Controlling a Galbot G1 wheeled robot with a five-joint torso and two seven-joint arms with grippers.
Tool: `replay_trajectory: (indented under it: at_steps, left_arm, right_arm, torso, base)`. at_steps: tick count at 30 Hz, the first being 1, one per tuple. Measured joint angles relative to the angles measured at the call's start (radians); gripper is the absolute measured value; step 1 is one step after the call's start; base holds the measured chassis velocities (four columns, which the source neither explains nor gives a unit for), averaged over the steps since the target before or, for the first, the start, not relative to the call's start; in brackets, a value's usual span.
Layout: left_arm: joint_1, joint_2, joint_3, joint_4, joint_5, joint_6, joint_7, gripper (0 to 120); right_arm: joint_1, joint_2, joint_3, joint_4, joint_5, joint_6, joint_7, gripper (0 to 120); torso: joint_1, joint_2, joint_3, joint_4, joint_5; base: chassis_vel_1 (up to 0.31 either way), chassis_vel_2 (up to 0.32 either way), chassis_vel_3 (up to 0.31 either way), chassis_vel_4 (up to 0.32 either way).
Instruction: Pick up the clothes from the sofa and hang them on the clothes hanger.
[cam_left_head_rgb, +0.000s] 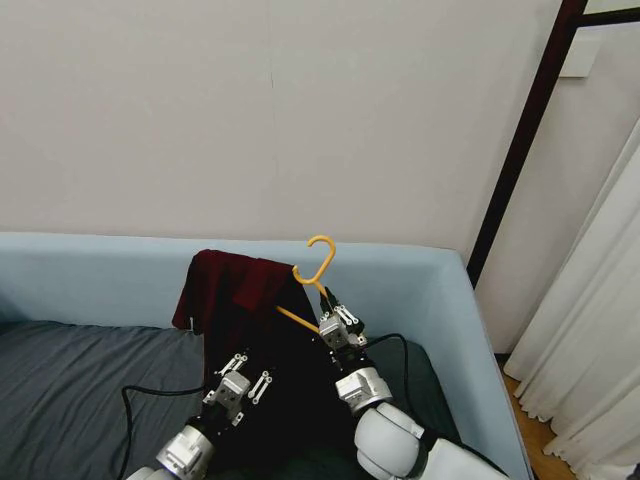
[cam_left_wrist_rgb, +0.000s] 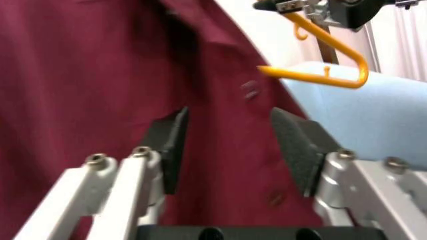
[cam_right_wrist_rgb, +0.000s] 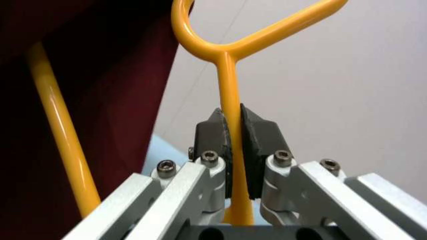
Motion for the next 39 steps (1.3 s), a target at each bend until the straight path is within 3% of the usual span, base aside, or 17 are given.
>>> replay_trajectory:
  at_steps: [3,4,7,8,10,13,14,17,19,20,23,27,34,39]
  left_arm:
    - [0.02,0.053,-0.062,-0.003,-0.034,-0.058,0.025,65]
    - [0.027,0.101,-0.135,-0.013,-0.126,-0.111,0.123,70]
    - [0.011,0.185,-0.237,-0.025,-0.297,-0.158,0.275,82]
    - [0.011,0.185,-0.237,-0.025,-0.297,-0.158,0.275,82]
    - [-0.032,0.262,-0.282,-0.005,-0.427,-0.167,0.379,92]
    - [-0.12,0.367,-0.297,0.048,-0.58,-0.168,0.575,98]
    - [-0.12,0.367,-0.297,0.048,-0.58,-0.168,0.575,98]
    - [-0.237,0.475,-0.257,0.126,-0.681,-0.128,0.718,100]
    - [-0.26,0.496,-0.249,0.15,-0.701,-0.117,0.757,100]
    - [-0.285,0.525,-0.243,0.196,-0.728,-0.101,0.829,100]
    - [-0.304,0.543,-0.24,0.291,-0.743,-0.082,0.955,100]
    - [-0.307,0.537,-0.235,0.354,-0.757,-0.036,1.039,100]
    - [-0.33,0.517,-0.219,0.411,-0.76,0.063,1.162,100]
    - [-0.358,0.507,-0.206,0.438,-0.733,0.101,1.234,85]
  right_arm:
    - [0.023,-0.015,0.02,0.004,-0.005,0.018,-0.016,4]
    - [0.038,-0.027,0.034,0.003,-0.018,0.031,-0.031,4]
    - [0.037,-0.033,0.048,-0.017,-0.048,0.052,-0.046,4]
    - [0.037,-0.033,0.048,-0.017,-0.048,0.052,-0.046,4]
    - [0.01,-0.03,0.064,-0.038,-0.092,0.077,-0.06,4]
    - [-0.041,-0.012,0.078,-0.068,-0.171,0.118,-0.083,4]
    - [-0.041,-0.012,0.078,-0.068,-0.171,0.118,-0.083,4]
    - [-0.087,0.01,0.099,-0.104,-0.268,0.159,-0.104,4]
    - [-0.096,0.018,0.104,-0.115,-0.304,0.172,-0.11,4]
    - [-0.102,0.034,0.103,-0.135,-0.365,0.198,-0.121,4]
    - [-0.093,0.07,0.082,-0.178,-0.458,0.25,-0.135,4]
    - [-0.083,0.1,0.057,-0.204,-0.512,0.282,-0.141,4]
    - [-0.078,0.126,0.025,-0.213,-0.548,0.296,-0.142,4]
    - [-0.085,0.132,0.027,-0.215,-0.586,0.31,-0.142,4]
  torso:
    - [0.0,0.0,0.0,0.0,0.0]
    - [0.0,0.0,0.0,-0.0001,-0.0002]
    - [0.0,0.0,0.0,-0.0001,0.0]
    - [0.0,0.0,0.0,-0.0001,0.0]
    - [0.0,0.0,0.0,-0.0002,0.0001]
    - [0.0,0.0,0.0,-0.0006,0.0002]
    - [0.0,0.0,0.0,-0.0006,0.0002]
    - [0.0,0.0,0.0,-0.0005,0.0003]
    - [0.0,0.0,0.0,-0.0006,0.0001]
    - [0.0,0.0,0.0,-0.0005,0.0003]
    - [0.0,0.0,0.0,0.0004,-0.0002]
    - [0.0,0.0,0.0,0.0003,-0.0003]
    - [0.0,0.0,0.0,-0.0002,-0.0001]
    - [0.0,0.0,0.0,-0.0003,0.0]
  base:
    - [0.0,0.0,0.0,0.0]
    - [0.0,0.0,0.0,0.0]
    - [0.0,0.0,0.0,0.0]
    - [0.0,0.0,0.0,0.0]
    - [0.0,0.0,0.0,0.0]
    - [0.0,0.0,0.0,0.0]
    - [0.0,0.0,0.0,0.0]
    - [0.0,0.0,0.0,0.0]
    - [0.0,0.0,0.0,0.0]
    - [0.0,0.0,0.0,0.0]
    - [0.0,0.0,0.0,0.0]
    - [0.0,0.0,0.0,0.0]
    - [0.0,0.0,0.0,0.0]
    - [0.0,0.0,0.0,0.0]
